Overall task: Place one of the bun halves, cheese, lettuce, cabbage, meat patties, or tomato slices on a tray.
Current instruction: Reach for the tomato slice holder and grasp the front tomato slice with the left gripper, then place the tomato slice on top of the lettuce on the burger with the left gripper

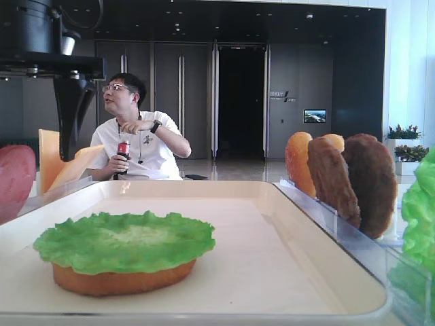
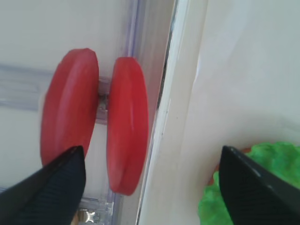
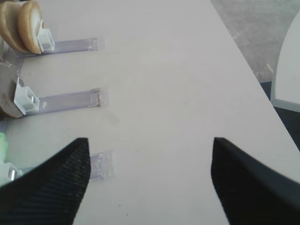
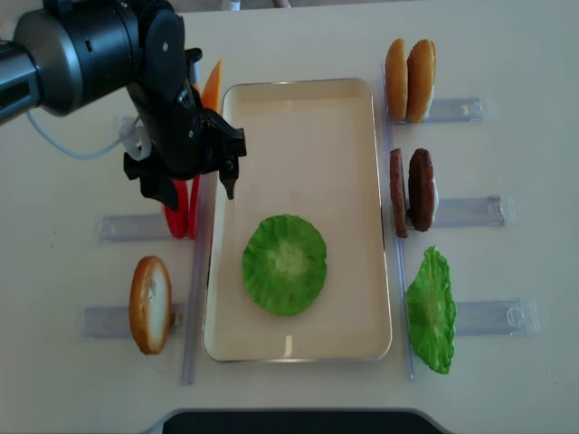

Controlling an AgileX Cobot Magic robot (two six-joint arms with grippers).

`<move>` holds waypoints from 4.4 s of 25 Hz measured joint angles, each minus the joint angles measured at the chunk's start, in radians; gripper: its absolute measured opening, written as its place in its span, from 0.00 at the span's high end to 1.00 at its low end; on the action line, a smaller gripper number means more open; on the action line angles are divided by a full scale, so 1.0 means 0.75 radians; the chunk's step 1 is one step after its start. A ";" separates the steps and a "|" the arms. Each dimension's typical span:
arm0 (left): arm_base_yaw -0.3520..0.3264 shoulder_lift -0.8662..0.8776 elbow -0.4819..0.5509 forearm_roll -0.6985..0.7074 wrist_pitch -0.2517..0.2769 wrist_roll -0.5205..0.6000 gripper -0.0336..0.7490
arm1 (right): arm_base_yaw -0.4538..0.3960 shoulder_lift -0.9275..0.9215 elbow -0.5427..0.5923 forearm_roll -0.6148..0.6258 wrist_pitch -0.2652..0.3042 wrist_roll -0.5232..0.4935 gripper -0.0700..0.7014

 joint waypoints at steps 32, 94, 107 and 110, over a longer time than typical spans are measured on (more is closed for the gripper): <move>0.000 0.034 0.000 0.081 -0.028 0.000 0.11 | 0.000 0.000 0.000 0.000 0.000 0.000 0.21; 0.000 0.035 -0.001 0.109 0.021 0.064 0.88 | 0.000 0.000 0.000 0.000 0.000 0.000 0.21; 0.000 -0.262 -0.001 0.121 0.138 0.091 0.88 | 0.000 0.000 0.000 0.000 0.000 0.000 0.21; 0.000 -0.347 -0.001 0.144 0.176 0.096 0.88 | 0.000 0.000 0.000 0.000 0.000 0.000 0.21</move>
